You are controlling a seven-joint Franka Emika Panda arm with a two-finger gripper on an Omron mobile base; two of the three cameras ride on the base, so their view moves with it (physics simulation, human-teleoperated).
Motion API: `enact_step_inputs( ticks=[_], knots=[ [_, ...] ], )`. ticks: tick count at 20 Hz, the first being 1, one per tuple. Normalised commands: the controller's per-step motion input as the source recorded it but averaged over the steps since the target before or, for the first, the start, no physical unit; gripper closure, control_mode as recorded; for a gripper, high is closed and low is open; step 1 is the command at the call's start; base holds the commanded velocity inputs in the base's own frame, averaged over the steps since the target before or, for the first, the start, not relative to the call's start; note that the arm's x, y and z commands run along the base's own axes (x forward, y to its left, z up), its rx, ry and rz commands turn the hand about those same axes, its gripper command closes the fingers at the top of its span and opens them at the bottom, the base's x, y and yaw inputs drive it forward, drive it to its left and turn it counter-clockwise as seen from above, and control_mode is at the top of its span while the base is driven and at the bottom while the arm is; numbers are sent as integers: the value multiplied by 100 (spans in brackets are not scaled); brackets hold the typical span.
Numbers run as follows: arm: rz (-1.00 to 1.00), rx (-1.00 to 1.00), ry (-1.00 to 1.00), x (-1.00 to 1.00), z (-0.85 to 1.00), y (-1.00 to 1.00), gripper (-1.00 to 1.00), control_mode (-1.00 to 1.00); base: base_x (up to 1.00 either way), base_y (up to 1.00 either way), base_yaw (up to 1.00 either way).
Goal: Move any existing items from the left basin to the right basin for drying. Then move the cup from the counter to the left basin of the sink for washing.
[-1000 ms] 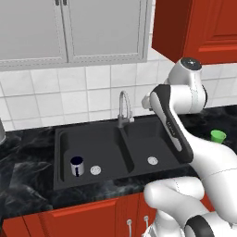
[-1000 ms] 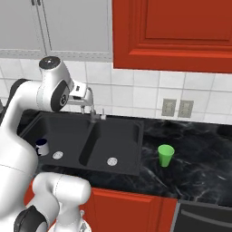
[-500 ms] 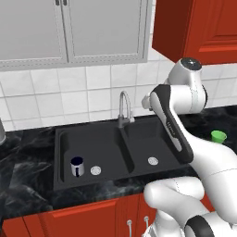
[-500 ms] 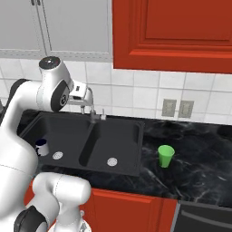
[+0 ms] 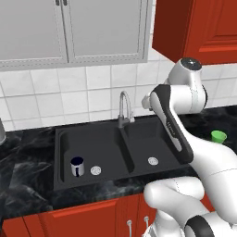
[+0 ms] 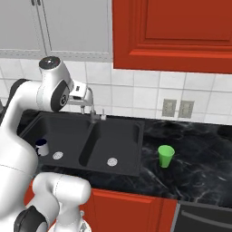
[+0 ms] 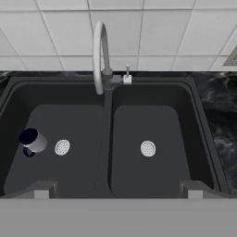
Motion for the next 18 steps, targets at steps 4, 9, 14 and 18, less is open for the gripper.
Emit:
enact_step_inputs(
  ticks=[4,9,14,18],
  knots=[
    [0,0,0,0,0,0,-100,-100,0,0,0],
    [0,0,2,-11,-10,0,-100,-100,0,0,0],
    [0,-1,18,-3,-36,3,-100,-100,0,0,0],
    [0,-3,20,0,-38,9,-100,-100,0,0,0]
  ],
)
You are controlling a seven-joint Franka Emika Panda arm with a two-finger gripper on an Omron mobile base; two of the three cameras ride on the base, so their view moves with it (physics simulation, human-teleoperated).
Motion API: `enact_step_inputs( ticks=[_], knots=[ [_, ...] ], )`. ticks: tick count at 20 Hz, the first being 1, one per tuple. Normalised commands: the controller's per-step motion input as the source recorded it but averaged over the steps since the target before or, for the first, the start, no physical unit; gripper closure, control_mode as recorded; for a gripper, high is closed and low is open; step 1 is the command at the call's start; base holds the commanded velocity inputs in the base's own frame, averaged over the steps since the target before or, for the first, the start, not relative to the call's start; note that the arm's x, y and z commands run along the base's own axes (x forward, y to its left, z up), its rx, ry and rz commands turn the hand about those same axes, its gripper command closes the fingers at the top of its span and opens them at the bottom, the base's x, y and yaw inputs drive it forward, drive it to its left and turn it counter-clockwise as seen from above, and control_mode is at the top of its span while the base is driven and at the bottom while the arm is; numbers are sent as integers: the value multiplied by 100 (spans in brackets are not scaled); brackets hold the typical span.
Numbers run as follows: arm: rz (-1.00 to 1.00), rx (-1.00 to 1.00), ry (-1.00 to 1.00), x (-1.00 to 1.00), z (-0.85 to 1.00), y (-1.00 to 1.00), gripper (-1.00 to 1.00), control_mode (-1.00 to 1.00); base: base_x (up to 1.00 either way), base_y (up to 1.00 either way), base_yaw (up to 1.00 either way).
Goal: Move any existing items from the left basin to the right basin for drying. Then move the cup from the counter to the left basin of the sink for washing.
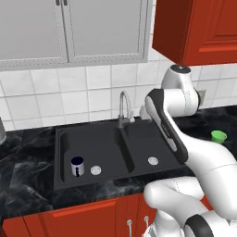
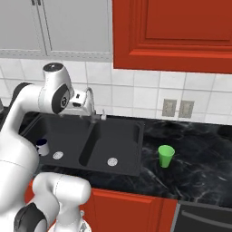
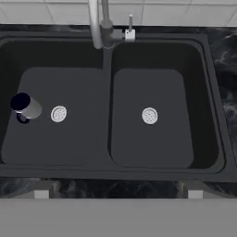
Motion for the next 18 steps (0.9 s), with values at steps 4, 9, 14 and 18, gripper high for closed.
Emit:
enact_step_inputs(
  ticks=[4,9,14,18],
  knots=[
    [0,0,16,0,-31,2,-100,-100,0,0,0],
    [0,0,8,0,-17,3,-100,-100,0,0,0],
    [0,0,2,-20,-2,13,-100,-100,0,0,0],
    [0,0,1,-44,-16,43,-100,-100,0,0,0]
  ],
)
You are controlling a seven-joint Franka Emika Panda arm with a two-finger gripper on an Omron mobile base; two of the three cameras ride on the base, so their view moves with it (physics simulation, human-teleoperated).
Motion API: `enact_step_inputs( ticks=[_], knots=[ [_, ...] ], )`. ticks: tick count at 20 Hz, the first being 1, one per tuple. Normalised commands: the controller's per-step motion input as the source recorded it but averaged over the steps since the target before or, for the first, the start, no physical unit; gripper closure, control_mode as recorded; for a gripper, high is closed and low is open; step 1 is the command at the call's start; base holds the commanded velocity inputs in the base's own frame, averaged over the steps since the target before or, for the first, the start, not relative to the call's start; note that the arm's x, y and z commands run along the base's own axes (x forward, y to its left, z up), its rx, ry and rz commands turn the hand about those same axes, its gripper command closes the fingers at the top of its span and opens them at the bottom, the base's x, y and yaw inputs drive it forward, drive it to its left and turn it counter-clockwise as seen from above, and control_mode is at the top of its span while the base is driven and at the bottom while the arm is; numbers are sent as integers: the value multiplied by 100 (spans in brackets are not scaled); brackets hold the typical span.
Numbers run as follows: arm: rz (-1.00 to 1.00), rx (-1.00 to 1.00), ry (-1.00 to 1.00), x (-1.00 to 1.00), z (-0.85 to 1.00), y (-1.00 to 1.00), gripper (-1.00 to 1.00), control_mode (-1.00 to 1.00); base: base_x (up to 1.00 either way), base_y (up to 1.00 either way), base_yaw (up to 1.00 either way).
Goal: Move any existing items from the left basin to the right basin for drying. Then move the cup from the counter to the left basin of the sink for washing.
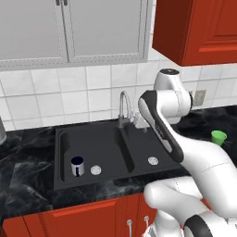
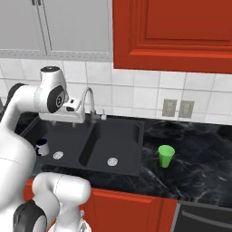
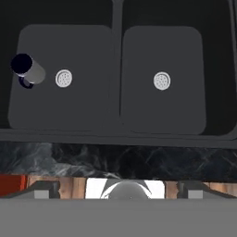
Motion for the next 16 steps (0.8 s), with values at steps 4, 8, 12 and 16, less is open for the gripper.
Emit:
enact_step_inputs(
  ticks=[4,8,12,16],
  knots=[
    [0,0,3,-42,-22,73,-100,-100,0,0,0],
    [0,0,1,-25,-32,81,-100,-100,0,0,0],
    [0,0,0,0,-35,84,-100,-100,0,0,0],
    [3,0,0,8,-35,68,-100,-100,0,0,0]
  ],
)
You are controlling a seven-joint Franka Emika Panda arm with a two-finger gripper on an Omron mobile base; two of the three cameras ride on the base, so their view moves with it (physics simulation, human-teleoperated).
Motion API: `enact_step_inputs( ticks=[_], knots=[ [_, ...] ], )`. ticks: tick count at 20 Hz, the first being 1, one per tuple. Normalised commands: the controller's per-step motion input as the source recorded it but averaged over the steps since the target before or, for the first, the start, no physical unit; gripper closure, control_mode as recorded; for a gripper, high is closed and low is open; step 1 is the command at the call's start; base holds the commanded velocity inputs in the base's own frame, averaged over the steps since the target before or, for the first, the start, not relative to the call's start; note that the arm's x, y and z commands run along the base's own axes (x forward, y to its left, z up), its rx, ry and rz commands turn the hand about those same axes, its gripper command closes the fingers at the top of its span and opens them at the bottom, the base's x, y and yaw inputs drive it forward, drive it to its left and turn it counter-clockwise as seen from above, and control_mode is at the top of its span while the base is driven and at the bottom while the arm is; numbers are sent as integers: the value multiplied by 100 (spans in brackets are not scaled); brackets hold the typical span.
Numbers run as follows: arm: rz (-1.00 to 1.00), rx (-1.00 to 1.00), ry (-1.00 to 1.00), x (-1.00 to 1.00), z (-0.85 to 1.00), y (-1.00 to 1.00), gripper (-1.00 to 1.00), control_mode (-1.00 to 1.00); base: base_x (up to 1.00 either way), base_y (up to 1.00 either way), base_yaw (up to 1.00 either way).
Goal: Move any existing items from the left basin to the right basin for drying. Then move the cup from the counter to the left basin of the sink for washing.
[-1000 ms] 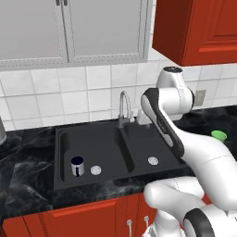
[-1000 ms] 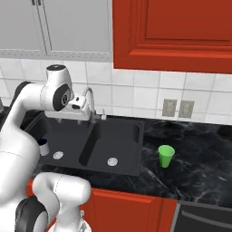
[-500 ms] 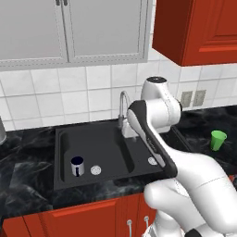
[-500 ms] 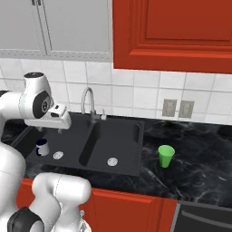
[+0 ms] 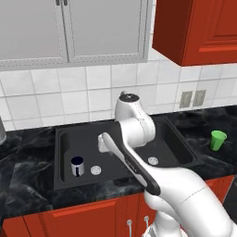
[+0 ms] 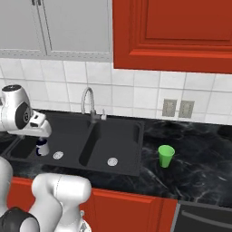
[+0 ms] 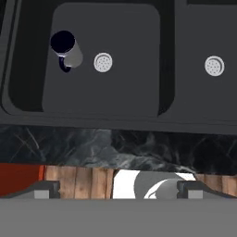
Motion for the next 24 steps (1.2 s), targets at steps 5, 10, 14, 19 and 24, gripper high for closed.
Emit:
enact_step_inputs(
  ticks=[5,10,14,19,24],
  knots=[
    [2,0,3,38,-37,63,-100,-100,0,0,0],
    [2,0,6,40,-39,45,-100,-100,0,0,0],
    [3,0,8,36,-44,45,-100,-100,0,0,0],
    [4,0,8,47,-45,42,-100,-100,0,0,0],
    [2,0,7,45,-40,42,-100,-100,0,0,0]
  ],
)
